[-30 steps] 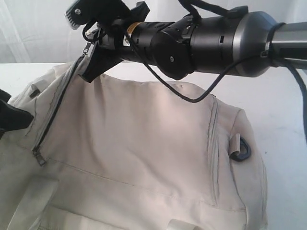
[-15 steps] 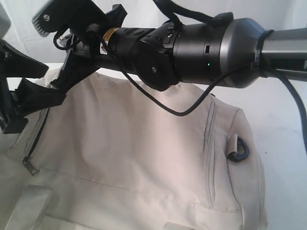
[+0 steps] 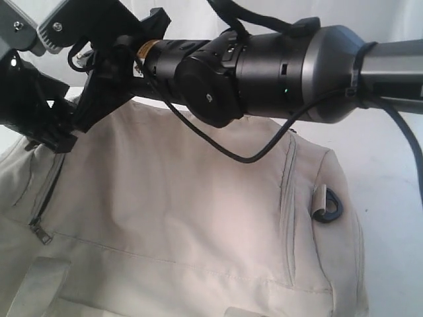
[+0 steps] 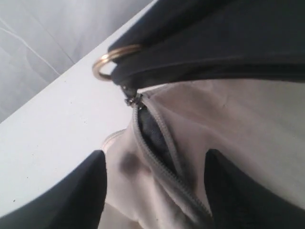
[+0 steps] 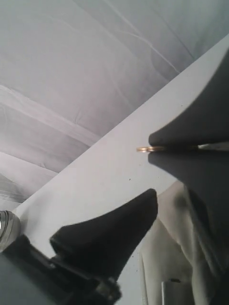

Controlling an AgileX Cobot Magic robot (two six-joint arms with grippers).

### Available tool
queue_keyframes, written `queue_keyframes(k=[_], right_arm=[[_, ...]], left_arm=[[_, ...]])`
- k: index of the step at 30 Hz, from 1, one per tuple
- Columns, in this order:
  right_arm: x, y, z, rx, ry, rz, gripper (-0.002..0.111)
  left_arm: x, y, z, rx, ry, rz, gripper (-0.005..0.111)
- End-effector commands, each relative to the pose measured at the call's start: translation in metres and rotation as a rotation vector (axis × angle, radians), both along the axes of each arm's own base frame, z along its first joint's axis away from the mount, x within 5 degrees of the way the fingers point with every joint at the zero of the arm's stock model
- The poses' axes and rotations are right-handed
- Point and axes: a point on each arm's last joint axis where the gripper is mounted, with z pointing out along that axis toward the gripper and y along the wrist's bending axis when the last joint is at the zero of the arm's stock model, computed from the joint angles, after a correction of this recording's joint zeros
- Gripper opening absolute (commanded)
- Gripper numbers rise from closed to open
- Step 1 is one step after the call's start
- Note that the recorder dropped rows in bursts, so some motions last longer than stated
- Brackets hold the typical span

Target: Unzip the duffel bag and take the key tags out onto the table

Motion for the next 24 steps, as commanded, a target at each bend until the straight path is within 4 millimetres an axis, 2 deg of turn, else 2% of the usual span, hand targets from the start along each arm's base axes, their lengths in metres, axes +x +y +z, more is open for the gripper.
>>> queue_keyframes(k=[1, 4, 5, 9, 11, 14, 20, 24], right_arm=[[-0.002, -0.002, 0.013, 0.045, -0.027, 0.004, 0.000], [-0.002, -0.002, 0.013, 0.045, -0.027, 0.004, 0.000], [-0.002, -0.002, 0.013, 0.045, -0.027, 0.002, 0.000], [-0.002, -0.002, 0.013, 0.044, -0.029, 0.002, 0.000], [0.000, -0.003, 0.013, 0.041, -0.033, -0.001, 0.000], [0.009, -0.008, 0.013, 0.043, -0.035, -0.025, 0.000], [0.039, -0.021, 0.003, 0.076, -0.059, -0.092, 0.000], [0.058, -0.023, -0.018, 0.055, -0.044, -0.126, 0.000]], left_arm=[[0.003, -0.002, -0.004, -0.041, 0.034, 0.015, 0.052], [0.003, -0.002, -0.004, -0.041, 0.034, 0.015, 0.036], [0.003, -0.002, -0.004, -0.041, 0.034, 0.015, 0.028], [0.003, -0.002, -0.004, -0.041, 0.034, 0.015, 0.014], [0.003, -0.002, -0.004, -0.041, 0.034, 0.015, 0.000], [0.003, -0.002, -0.004, -0.039, 0.035, 0.013, 0.000], [-0.003, -0.004, -0.004, -0.019, 0.061, -0.035, 0.000], [-0.012, 0.002, 0.009, 0.000, -0.005, -0.035, 0.000]])
